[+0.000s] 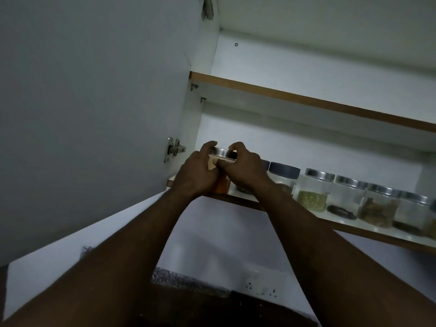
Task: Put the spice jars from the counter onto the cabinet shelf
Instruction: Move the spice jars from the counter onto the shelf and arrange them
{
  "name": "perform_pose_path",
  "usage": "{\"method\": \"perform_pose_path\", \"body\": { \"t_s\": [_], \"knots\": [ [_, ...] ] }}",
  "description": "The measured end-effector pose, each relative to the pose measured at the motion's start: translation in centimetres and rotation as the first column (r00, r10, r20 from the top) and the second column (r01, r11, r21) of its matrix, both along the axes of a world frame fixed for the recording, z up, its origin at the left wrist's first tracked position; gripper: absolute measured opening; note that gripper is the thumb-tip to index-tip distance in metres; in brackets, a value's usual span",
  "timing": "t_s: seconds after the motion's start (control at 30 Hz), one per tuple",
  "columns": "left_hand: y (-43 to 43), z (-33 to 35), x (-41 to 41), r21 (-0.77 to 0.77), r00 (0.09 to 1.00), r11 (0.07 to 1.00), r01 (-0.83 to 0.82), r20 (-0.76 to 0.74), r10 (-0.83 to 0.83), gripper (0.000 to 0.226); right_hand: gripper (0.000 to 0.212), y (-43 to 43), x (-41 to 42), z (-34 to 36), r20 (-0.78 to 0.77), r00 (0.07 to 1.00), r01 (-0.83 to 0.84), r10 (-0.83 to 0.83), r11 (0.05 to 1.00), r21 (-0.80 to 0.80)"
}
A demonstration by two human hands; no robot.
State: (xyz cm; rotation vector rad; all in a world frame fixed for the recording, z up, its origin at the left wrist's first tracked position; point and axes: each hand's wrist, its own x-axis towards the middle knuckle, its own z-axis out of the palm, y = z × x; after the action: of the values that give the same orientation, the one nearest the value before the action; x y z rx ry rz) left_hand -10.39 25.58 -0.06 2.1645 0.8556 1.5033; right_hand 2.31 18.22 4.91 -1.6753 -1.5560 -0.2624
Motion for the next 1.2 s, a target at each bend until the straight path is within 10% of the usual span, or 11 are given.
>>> {"method": "perform_pose_path", "body": {
  "t_s": [0.47, 0.7, 0.8, 1.0, 1.2],
  "knots": [
    [3.4, -0.3, 5.2, -0.050, 0.927, 0.967, -0.251, -0.300, 0.225, 0.107, 0.053, -0.5, 1.9, -4.0, 0.176, 0.981, 0.053, -0.082, 0.985, 0.166],
    [-2.0, -4.5, 5.5, 0.204, 0.917, 0.907, -0.368, 0.241, 0.318, 0.054, 0.012, -5.0, 5.7, -9.8, 0.151, 0.988, -0.100, 0.043, 0.915, 0.391],
    [-5.0, -10.2, 6.8, 0.304, 0.949, 0.911, -0.279, 0.231, 0.214, 0.036, 0.006, -7.0, 6.9, -14.1, 0.174, 0.983, -0.132, 0.062, 0.892, 0.432],
    [-10.2, -24.8, 9.4, 0.096, 0.980, 0.995, 0.040, -0.196, -0.020, 0.025, 0.008, -11.1, 10.9, -27.7, -0.004, 1.000, 0.010, -0.010, 1.000, -0.008],
    [-15.1, -39.1, 10.7, -0.374, 0.718, 0.925, 0.069, -0.625, -0.306, 0.059, 0.027, -17.4, 14.6, -42.0, -0.084, 0.990, 0.045, -0.111, 0.825, -0.563]
  ]
}}
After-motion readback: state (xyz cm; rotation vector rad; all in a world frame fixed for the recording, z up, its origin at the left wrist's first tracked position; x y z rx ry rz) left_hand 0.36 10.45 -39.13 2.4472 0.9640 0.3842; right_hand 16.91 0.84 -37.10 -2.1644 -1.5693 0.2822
